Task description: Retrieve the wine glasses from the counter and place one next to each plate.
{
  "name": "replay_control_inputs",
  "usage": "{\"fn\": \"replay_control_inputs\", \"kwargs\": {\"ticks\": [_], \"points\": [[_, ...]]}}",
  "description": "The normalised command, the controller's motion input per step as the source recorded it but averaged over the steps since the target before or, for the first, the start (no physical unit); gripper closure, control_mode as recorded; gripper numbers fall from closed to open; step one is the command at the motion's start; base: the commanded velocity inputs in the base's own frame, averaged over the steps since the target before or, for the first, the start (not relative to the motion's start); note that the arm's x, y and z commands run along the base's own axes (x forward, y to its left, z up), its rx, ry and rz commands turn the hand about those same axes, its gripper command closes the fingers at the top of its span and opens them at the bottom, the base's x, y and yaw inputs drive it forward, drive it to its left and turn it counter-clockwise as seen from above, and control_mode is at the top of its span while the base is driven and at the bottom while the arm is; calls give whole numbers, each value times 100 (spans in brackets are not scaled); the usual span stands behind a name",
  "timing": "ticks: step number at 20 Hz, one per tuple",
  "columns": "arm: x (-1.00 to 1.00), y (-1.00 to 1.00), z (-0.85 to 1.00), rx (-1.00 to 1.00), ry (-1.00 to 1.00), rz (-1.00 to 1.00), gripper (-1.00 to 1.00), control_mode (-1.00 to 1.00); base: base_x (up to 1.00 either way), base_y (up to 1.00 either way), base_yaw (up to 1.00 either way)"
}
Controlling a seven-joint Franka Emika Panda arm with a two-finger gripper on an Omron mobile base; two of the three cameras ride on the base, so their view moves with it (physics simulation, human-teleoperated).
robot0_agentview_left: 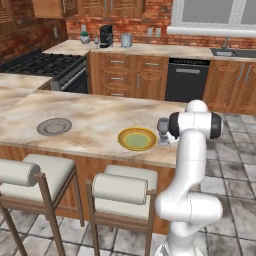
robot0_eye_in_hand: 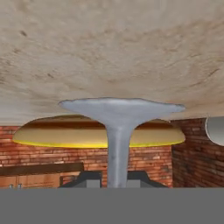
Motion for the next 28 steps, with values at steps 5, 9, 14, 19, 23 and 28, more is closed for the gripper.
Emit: {"fn": "replay_control_inputs", "kwargs": {"ticks": [5,9,14,19,23,28], "points": [[16,-5,-20,0,0,0,100,-100,0,0,0],[6,-3,-21,0,-3,0,100,-100,0,0,0],[-7,0,-18,-1,-15,0,-100,-100,0,0,0],[-11,-1,-12,-4,-24,0,-100,-100,0,0,0],[3,0,-10,-3,-8,-8,-100,-100,0,0,0],[8,-10,-7,-3,0,-17,-100,-100,0,0,0]]}}
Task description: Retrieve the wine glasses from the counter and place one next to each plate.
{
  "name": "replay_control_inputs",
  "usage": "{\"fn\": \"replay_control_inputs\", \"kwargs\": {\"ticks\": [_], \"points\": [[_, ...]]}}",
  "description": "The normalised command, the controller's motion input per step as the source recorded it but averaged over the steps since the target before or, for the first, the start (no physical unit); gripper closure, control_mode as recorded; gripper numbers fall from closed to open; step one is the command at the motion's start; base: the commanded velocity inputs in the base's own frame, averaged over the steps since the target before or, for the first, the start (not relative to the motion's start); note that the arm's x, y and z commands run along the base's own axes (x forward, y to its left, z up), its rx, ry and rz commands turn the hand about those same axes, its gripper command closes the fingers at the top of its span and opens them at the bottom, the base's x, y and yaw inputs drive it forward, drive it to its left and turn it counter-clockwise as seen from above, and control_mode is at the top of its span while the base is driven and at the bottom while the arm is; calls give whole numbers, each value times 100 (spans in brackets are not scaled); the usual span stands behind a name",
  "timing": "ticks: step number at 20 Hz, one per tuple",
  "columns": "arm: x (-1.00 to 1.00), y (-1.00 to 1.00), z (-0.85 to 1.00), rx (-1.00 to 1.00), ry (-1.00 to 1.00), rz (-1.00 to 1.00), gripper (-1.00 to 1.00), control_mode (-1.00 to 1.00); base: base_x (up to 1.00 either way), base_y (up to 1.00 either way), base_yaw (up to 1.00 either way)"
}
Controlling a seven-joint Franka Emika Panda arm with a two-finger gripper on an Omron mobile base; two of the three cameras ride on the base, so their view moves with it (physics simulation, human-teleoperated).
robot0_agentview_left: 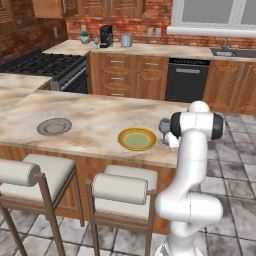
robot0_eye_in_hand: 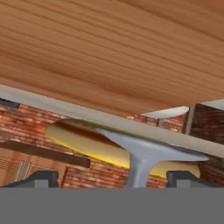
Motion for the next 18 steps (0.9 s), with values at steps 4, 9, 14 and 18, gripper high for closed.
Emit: {"fn": "replay_control_inputs", "kwargs": {"ticks": [4,9,14,18], "points": [[0,-29,-2,-3,-1,-27,-100,-100,0,0,0],[-29,-31,12,0,-4,-14,-100,-100,0,0,0],[-90,-20,91,0,-17,0,-100,-100,0,0,0],[-94,-1,100,0,0,0,-100,-100,0,0,0]]}}
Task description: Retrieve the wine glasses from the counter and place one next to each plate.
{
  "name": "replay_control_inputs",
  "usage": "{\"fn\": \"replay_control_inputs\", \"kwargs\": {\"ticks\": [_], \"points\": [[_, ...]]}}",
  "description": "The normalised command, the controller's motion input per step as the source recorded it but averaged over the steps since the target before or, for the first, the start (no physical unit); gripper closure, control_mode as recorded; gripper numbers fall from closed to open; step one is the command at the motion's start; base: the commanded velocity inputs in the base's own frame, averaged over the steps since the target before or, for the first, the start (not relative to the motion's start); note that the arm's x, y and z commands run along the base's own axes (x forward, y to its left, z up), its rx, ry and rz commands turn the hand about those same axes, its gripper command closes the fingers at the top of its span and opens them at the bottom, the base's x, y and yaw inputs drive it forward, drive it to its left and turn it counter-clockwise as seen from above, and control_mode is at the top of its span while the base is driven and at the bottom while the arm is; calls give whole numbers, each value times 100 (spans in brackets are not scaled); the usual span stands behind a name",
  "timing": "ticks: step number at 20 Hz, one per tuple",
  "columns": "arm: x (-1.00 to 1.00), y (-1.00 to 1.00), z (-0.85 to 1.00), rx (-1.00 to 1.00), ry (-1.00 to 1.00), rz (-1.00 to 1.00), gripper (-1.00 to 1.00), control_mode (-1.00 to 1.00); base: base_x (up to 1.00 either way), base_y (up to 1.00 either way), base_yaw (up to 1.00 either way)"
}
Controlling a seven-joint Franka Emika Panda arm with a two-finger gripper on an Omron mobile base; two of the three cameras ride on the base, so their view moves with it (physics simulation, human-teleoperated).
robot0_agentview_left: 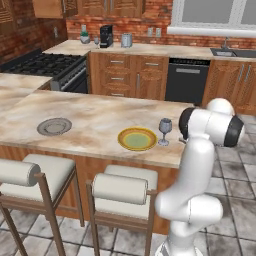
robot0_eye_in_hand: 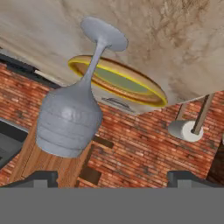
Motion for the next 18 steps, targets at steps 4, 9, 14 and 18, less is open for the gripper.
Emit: {"fn": "replay_control_inputs", "kwargs": {"ticks": [4,9,14,18], "points": [[-99,6,100,0,-2,0,-100,-100,0,0,0],[-90,45,100,-2,-16,0,-100,-100,0,0,0],[-83,43,98,-5,-22,0,-100,-100,0,0,0],[-89,28,89,-1,-22,0,-100,-100,0,0,0]]}}
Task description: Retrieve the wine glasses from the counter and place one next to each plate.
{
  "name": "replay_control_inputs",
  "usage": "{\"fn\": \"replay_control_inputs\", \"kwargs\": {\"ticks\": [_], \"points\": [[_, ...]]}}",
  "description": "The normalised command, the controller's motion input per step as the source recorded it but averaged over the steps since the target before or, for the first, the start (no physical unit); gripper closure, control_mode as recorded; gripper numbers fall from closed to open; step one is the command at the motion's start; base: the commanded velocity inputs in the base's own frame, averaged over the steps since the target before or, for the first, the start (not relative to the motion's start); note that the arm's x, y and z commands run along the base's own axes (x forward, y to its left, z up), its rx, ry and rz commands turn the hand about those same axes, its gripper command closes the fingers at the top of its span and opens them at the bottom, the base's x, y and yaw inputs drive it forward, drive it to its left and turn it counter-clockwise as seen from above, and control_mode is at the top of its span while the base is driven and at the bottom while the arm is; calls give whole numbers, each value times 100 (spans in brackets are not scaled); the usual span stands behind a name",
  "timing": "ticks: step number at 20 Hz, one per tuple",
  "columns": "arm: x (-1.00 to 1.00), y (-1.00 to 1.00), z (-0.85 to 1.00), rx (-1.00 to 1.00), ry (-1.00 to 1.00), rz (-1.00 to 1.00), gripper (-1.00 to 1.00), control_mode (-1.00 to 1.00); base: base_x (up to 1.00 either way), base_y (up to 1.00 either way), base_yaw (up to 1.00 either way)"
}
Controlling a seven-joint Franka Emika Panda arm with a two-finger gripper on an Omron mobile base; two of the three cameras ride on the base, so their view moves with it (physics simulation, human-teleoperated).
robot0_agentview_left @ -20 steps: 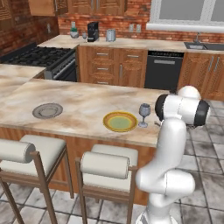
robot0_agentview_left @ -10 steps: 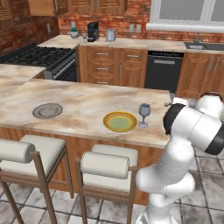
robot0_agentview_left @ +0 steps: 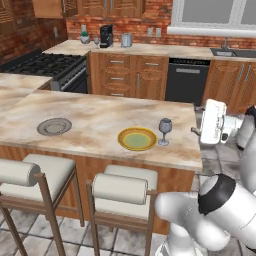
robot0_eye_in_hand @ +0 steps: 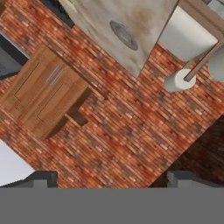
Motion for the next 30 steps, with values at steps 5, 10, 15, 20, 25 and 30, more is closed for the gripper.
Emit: {"fn": "replay_control_inputs", "kwargs": {"ticks": [5,10,15,20,25,30], "points": [[-68,30,97,0,-10,0,-100,-100,0,0,0],[-73,6,78,0,-15,0,-100,-100,0,0,0],[-20,0,14,0,-4,0,-100,100,-80,-12,-1],[0,0,0,0,0,0,-100,100,-85,-75,-9],[0,0,0,0,0,0,-100,100,-42,-98,-3],[0,0,0,0,0,0,-100,100,0,-100,0]]}}
